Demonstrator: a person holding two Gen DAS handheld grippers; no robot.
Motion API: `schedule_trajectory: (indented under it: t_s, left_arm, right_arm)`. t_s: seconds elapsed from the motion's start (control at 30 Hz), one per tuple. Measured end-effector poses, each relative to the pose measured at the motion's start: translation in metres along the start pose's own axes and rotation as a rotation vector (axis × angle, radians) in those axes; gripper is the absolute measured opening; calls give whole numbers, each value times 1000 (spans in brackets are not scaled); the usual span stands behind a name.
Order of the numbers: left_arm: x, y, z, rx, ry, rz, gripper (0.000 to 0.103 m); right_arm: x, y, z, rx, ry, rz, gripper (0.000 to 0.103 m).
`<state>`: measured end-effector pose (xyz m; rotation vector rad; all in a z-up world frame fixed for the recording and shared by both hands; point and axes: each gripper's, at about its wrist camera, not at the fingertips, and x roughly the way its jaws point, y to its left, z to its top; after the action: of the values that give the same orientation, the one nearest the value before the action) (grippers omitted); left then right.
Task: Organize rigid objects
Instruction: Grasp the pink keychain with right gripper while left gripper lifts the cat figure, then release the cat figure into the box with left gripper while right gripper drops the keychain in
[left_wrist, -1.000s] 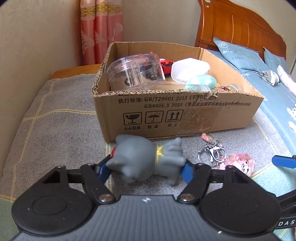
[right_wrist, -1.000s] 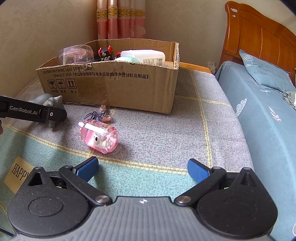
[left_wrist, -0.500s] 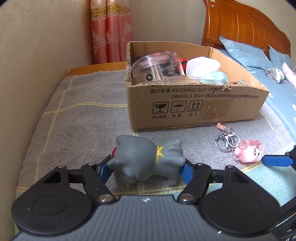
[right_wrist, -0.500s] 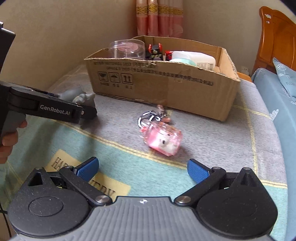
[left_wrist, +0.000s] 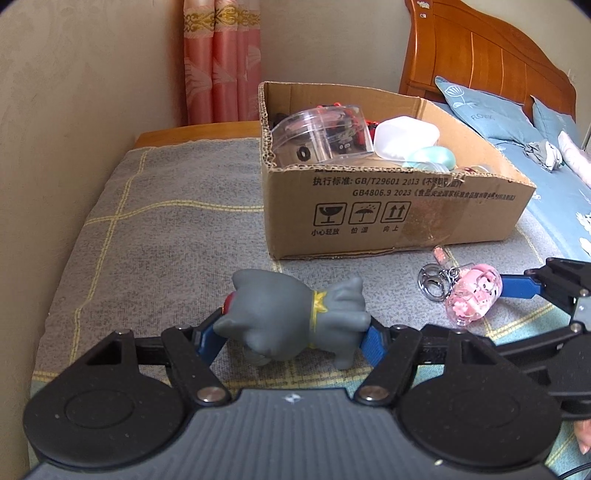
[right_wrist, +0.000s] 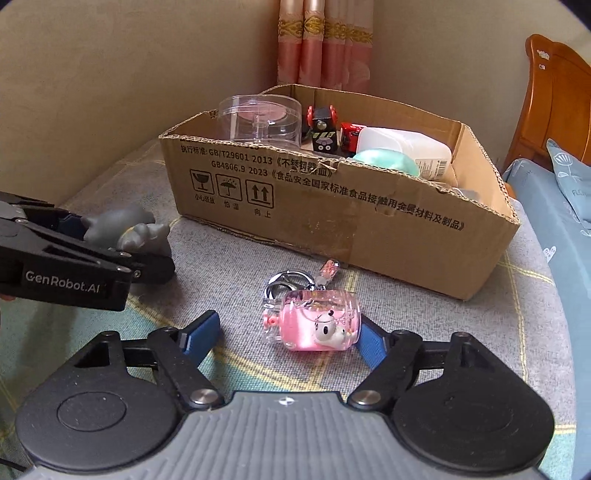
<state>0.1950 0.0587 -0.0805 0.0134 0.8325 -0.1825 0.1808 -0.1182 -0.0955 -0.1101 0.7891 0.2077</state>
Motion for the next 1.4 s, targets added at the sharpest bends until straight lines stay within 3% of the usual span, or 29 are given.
schedule_trajectory:
  t_s: [0.23,0.83,1.17,1.4]
  left_arm:
    - [2,2,0,0,6,-3,71]
    - [-14,-27,-14,105,16,-15,71]
    - [-43,-37,8,185,28,-54,71]
    - [-64,-47,33,236,-13,-79,71]
  right_arm:
    - [-3,-5,1,3,-7,-27,56]
    - [-30,-23,-20,14,25,-37,56]
    - [-58,-34,-1,-103,30,35,56]
    - [-85,-52,20,-137,5,66,56]
